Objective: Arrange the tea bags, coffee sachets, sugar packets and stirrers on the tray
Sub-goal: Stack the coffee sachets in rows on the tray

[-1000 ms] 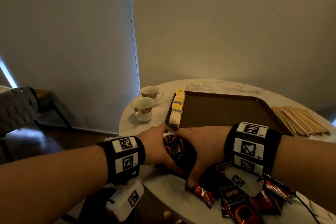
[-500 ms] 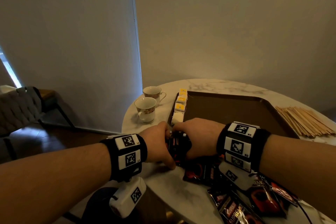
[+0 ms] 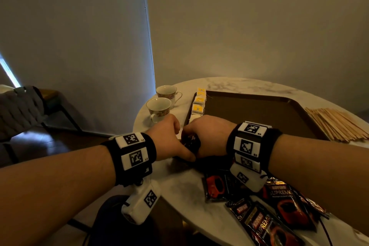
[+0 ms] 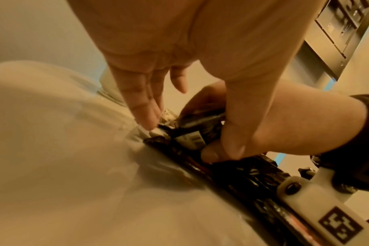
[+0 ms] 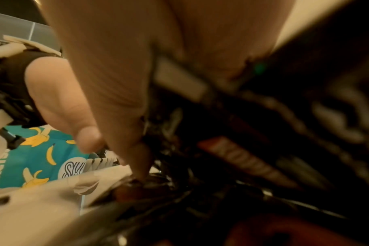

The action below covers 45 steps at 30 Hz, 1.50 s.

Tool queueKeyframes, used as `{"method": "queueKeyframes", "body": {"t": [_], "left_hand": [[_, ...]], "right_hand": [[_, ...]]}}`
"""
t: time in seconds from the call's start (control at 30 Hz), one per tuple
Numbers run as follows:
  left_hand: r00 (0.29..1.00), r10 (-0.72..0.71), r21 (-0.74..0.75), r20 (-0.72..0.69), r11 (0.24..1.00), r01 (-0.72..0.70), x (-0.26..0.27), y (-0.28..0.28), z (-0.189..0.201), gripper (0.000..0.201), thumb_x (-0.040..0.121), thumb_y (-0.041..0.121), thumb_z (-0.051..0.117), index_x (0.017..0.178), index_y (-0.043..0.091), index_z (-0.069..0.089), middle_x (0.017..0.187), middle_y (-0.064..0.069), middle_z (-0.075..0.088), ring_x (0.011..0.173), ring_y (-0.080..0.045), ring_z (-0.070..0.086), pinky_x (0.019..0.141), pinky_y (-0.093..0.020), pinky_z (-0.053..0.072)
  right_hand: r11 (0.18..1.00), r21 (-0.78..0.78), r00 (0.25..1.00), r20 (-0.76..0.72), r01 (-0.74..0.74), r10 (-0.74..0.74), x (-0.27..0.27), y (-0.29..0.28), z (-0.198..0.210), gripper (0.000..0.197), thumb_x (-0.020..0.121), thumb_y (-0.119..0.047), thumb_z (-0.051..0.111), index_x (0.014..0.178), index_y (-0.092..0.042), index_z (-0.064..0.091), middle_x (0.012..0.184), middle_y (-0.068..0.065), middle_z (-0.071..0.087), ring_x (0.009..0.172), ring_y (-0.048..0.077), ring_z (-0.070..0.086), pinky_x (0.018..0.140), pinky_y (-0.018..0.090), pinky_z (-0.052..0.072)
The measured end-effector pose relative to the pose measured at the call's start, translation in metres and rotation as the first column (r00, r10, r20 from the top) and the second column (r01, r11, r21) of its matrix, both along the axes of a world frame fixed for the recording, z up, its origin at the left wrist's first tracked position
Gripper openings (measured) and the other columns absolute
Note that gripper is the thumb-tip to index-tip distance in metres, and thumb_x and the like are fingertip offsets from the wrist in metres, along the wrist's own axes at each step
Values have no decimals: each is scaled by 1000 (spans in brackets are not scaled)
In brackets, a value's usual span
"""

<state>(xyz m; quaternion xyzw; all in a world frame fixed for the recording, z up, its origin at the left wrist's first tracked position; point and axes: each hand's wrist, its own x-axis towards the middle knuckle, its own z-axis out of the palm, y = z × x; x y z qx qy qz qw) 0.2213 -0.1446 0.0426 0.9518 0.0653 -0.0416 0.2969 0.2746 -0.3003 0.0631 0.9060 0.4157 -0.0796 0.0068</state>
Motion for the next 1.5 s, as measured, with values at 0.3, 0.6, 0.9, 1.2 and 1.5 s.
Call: {"method": "queueKeyframes", "body": {"t": [0.3, 0.6, 0.9, 1.2, 1.5], "left_hand": [[999, 38, 96, -14, 995, -36, 5, 8, -6, 62, 63, 26, 94, 108, 28, 51, 105, 3, 63, 93, -15, 62, 81, -34, 59], [1000, 7, 46, -10, 999, -6, 15, 10, 0, 41, 65, 24, 92, 100, 19, 71, 97, -2, 74, 85, -19, 69, 74, -36, 61], [998, 62, -197, 6, 979, -59, 20, 15, -3, 49, 65, 21, 95, 107, 26, 71, 98, -1, 76, 89, -22, 73, 82, -45, 64], [997, 82, -226, -17, 970, -83, 24, 12, -7, 29, 76, 16, 88, 101, 14, 74, 93, -7, 77, 85, -21, 76, 84, -40, 64], [943, 133, -197, 306, 978, -74, 7, 12, 13, 62, 68, 17, 89, 111, 24, 45, 103, 9, 51, 84, -10, 54, 66, -28, 50]], "right_hand": [[983, 186, 1000, 10, 6, -8, 2, -6, 0, 62, 86, -31, 76, 142, -36, 48, 122, -4, 68, 110, 18, 63, 94, 36, 55], [947, 311, 996, 40, -83, 74, -3, -8, 3, 59, 85, -23, 78, 136, -34, 51, 127, -6, 60, 104, 10, 54, 95, 30, 51], [847, 526, 997, -43, 82, -70, 8, -14, 3, 46, 88, -23, 74, 130, -28, 57, 114, -4, 69, 95, 12, 63, 81, 27, 52], [960, 275, 996, -83, 55, -34, 15, -7, -1, 59, 83, -28, 80, 134, -30, 50, 116, -4, 67, 102, 17, 64, 88, 37, 56], [854, 502, 990, -69, 138, -120, 19, -13, 1, 29, 88, -29, 76, 114, -20, 66, 106, -2, 72, 96, 17, 65, 79, 33, 53]]}}
